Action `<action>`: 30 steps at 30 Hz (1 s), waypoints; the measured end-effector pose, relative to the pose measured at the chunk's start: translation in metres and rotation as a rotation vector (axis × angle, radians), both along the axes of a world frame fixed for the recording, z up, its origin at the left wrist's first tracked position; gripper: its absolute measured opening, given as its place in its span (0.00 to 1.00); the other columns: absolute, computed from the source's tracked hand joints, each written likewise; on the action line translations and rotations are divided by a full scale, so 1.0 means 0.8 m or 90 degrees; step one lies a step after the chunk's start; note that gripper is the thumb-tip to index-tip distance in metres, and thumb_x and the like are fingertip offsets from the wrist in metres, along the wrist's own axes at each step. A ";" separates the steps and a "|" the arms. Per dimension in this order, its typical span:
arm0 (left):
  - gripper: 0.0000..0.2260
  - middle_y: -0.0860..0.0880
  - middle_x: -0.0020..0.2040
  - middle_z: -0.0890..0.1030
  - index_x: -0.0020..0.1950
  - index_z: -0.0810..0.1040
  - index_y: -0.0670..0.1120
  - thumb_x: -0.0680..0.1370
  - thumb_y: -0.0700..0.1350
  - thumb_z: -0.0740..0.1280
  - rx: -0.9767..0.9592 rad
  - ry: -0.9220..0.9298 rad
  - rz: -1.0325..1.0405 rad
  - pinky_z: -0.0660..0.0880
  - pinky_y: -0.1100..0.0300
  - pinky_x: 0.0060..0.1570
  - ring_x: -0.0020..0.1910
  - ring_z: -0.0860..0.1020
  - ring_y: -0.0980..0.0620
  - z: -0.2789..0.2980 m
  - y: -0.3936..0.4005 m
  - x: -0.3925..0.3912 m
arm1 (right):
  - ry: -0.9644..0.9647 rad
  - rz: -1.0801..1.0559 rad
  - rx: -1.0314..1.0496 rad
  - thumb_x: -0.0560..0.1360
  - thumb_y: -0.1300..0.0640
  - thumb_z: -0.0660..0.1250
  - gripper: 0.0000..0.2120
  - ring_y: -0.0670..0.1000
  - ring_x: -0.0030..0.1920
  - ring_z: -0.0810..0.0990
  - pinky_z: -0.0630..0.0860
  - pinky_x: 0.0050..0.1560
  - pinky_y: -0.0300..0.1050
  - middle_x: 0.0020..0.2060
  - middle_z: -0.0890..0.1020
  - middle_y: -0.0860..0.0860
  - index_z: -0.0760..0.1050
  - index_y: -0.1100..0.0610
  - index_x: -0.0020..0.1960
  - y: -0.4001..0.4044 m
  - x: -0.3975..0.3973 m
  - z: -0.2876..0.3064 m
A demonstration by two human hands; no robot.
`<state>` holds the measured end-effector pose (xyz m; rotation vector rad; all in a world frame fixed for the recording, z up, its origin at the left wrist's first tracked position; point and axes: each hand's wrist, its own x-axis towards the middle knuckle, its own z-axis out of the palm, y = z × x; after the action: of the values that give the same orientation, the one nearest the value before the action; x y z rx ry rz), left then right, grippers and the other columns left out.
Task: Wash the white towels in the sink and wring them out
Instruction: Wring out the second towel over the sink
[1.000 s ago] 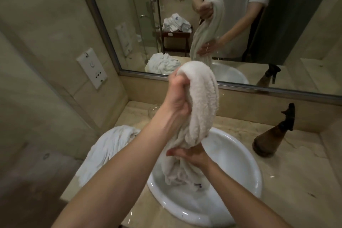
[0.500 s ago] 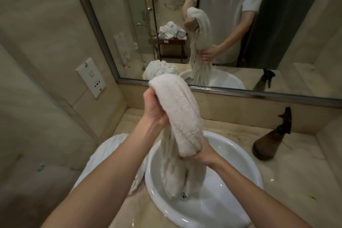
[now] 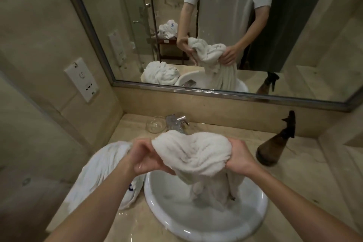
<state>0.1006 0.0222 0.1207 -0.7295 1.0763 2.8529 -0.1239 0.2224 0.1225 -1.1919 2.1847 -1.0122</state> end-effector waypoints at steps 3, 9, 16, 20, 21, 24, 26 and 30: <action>0.34 0.32 0.75 0.65 0.75 0.67 0.39 0.74 0.57 0.58 0.136 0.007 -0.001 0.56 0.21 0.65 0.73 0.62 0.26 -0.025 0.003 -0.008 | 0.049 -0.025 0.015 0.63 0.52 0.78 0.15 0.44 0.47 0.84 0.82 0.49 0.47 0.44 0.85 0.42 0.83 0.51 0.50 0.007 -0.013 0.002; 0.14 0.37 0.60 0.82 0.60 0.79 0.34 0.76 0.37 0.68 -0.153 -0.235 -0.096 0.78 0.51 0.57 0.59 0.81 0.42 -0.077 0.055 -0.034 | 0.188 0.053 0.098 0.68 0.46 0.69 0.09 0.53 0.42 0.80 0.77 0.40 0.49 0.39 0.82 0.44 0.76 0.49 0.43 0.011 -0.025 0.006; 0.16 0.40 0.62 0.81 0.62 0.82 0.42 0.75 0.41 0.70 0.014 -0.212 -0.166 0.78 0.50 0.59 0.59 0.81 0.44 -0.114 0.092 -0.017 | 0.314 0.178 0.070 0.71 0.53 0.72 0.12 0.50 0.39 0.71 0.61 0.38 0.45 0.35 0.70 0.41 0.68 0.49 0.40 0.022 -0.021 0.018; 0.29 0.38 0.66 0.78 0.66 0.78 0.39 0.69 0.52 0.77 -0.002 -0.272 -0.167 0.69 0.45 0.70 0.64 0.77 0.41 -0.121 0.107 -0.007 | 0.397 0.226 0.039 0.69 0.56 0.73 0.09 0.52 0.41 0.75 0.64 0.40 0.44 0.40 0.77 0.46 0.74 0.52 0.44 0.025 -0.026 0.015; 0.33 0.37 0.68 0.76 0.69 0.76 0.39 0.69 0.54 0.77 0.016 -0.261 -0.151 0.66 0.42 0.71 0.68 0.74 0.39 -0.121 0.108 -0.003 | 0.424 0.238 0.034 0.68 0.56 0.74 0.10 0.53 0.41 0.77 0.65 0.41 0.44 0.41 0.79 0.47 0.74 0.53 0.46 0.025 -0.028 0.013; 0.38 0.35 0.71 0.72 0.72 0.72 0.38 0.68 0.53 0.79 0.060 -0.231 -0.070 0.61 0.38 0.73 0.71 0.69 0.34 -0.126 0.110 0.003 | 0.480 0.272 0.035 0.67 0.53 0.75 0.14 0.54 0.41 0.79 0.70 0.40 0.45 0.42 0.80 0.48 0.74 0.52 0.48 0.025 -0.034 0.008; 0.33 0.33 0.74 0.66 0.75 0.68 0.40 0.75 0.53 0.73 0.121 -0.154 -0.031 0.60 0.31 0.71 0.74 0.63 0.30 -0.122 0.112 0.004 | 0.496 0.283 0.045 0.67 0.50 0.75 0.15 0.54 0.42 0.79 0.75 0.41 0.47 0.42 0.80 0.48 0.75 0.52 0.50 0.024 -0.037 0.004; 0.38 0.31 0.69 0.72 0.71 0.71 0.36 0.77 0.67 0.55 0.184 -0.113 0.036 0.70 0.33 0.63 0.68 0.71 0.30 -0.112 0.112 -0.007 | 0.538 0.310 0.076 0.67 0.49 0.75 0.16 0.52 0.41 0.78 0.75 0.41 0.47 0.41 0.78 0.47 0.72 0.51 0.49 0.023 -0.038 -0.001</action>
<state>0.0952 0.1121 0.0312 -0.9759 0.6140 2.8325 -0.1545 0.2409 0.1220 -2.2234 2.2475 -0.1585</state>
